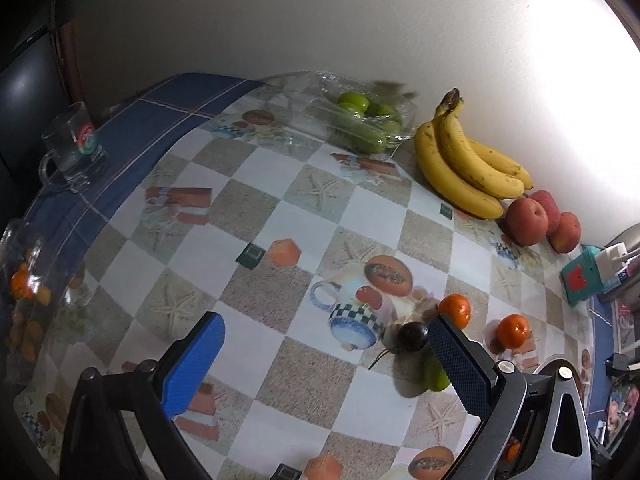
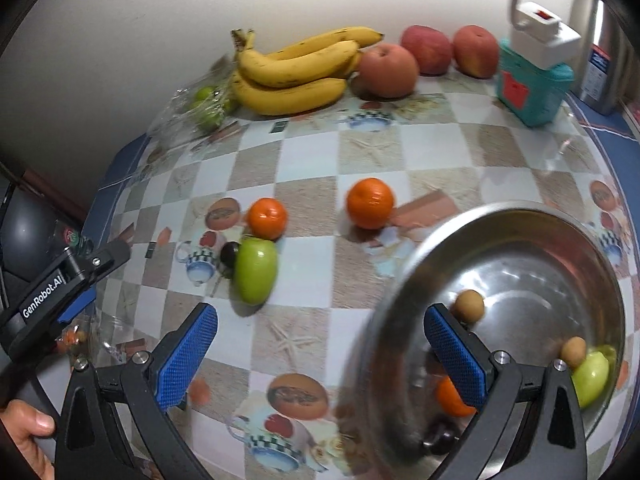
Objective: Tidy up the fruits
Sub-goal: 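Move both tools back toward the fruit cluster on the table, then close the right tool on the large green apple, then grasp the dark plum with the left tool while the right tool holds the apple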
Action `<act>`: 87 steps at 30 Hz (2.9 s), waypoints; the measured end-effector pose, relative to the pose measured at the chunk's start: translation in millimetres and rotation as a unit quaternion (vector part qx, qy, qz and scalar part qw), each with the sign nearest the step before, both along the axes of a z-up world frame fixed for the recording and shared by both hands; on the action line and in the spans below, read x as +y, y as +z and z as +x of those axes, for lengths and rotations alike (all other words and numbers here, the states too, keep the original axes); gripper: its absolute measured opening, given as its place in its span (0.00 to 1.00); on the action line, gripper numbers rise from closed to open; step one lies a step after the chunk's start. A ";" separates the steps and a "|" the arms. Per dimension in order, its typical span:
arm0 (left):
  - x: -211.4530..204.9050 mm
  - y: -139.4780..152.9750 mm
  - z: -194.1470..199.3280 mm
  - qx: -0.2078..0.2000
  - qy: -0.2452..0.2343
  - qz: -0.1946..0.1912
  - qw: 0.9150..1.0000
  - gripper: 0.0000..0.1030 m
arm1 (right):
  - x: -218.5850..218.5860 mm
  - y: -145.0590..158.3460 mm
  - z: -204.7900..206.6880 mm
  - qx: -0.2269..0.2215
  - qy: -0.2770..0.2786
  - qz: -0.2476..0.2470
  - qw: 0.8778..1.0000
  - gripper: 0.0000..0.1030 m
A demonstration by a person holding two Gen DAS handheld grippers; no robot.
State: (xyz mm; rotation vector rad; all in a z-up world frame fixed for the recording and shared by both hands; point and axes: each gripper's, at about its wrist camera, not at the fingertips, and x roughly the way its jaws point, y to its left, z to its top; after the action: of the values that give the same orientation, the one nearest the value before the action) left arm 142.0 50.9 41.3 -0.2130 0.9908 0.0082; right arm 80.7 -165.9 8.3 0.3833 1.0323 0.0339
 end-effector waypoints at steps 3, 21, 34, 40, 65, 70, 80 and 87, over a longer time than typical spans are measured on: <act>1.3 -2.3 5.0 0.003 -0.009 -0.011 1.000 1.00 | 10.8 -0.9 7.7 -0.002 0.015 0.001 1.000 1.00; 3.0 -24.2 28.2 0.019 -0.036 -0.029 0.999 1.00 | 50.8 -26.5 43.6 0.004 0.051 -0.019 0.999 0.80; -6.7 -43.4 36.7 0.052 -0.056 -0.060 0.995 0.89 | 61.2 -39.0 56.5 0.013 0.059 -0.010 0.998 0.57; -9.0 -50.0 39.0 0.061 -0.059 -0.073 0.994 0.89 | 59.9 -40.8 56.7 0.013 0.053 -0.012 0.998 0.46; -38.7 -50.3 39.6 0.045 -0.122 -0.065 0.989 0.73 | 10.2 -10.9 35.3 0.002 0.001 0.023 1.000 0.37; -63.6 -49.2 34.5 0.034 -0.177 -0.028 0.983 0.64 | -4.1 -5.5 32.9 0.000 -0.013 0.037 0.999 0.37; -83.7 -66.8 33.6 0.050 -0.202 0.022 0.978 0.49 | -26.6 3.5 24.9 -0.009 -0.035 0.055 0.998 0.37; -100.2 -71.7 30.4 0.048 -0.222 0.050 0.973 0.49 | -30.1 2.8 23.3 -0.005 -0.039 0.063 0.997 0.37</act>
State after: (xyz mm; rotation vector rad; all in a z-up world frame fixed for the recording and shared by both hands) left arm 172.5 -49.3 -30.4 0.1054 1.1140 -0.3435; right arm 104.0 -196.0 11.1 0.5376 1.0077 0.0319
